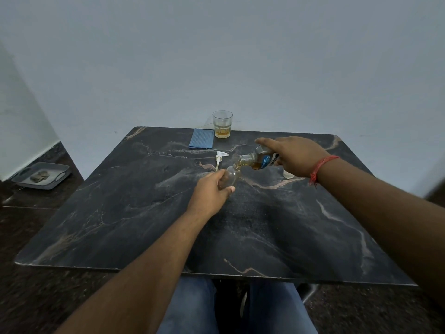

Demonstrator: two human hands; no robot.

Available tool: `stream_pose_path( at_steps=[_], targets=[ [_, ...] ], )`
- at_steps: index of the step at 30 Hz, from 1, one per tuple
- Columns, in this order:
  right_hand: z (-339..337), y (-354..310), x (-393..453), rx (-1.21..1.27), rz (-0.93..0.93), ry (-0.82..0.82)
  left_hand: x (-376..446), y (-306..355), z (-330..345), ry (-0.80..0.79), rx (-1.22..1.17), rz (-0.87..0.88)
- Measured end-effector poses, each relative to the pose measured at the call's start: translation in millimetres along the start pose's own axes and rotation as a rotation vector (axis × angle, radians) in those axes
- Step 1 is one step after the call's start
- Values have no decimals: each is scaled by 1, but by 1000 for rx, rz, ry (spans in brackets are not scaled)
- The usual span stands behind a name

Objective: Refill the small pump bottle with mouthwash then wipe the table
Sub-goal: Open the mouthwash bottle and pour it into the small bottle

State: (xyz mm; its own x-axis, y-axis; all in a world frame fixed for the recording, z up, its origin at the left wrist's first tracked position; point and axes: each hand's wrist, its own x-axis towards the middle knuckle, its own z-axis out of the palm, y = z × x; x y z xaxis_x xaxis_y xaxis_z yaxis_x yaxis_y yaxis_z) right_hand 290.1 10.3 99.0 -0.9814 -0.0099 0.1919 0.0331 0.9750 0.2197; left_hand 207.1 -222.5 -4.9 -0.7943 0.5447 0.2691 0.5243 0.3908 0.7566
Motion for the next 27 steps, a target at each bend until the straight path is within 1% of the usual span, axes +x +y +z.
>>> stream_pose_path(
  at_steps=[15, 27],
  targets=[
    [-4, -2, 2, 6, -1, -26, 1, -2, 1, 2, 19, -17],
    [-8, -2, 1, -5, -6, -36, 2, -3, 2, 2, -12, -40]
  ],
)
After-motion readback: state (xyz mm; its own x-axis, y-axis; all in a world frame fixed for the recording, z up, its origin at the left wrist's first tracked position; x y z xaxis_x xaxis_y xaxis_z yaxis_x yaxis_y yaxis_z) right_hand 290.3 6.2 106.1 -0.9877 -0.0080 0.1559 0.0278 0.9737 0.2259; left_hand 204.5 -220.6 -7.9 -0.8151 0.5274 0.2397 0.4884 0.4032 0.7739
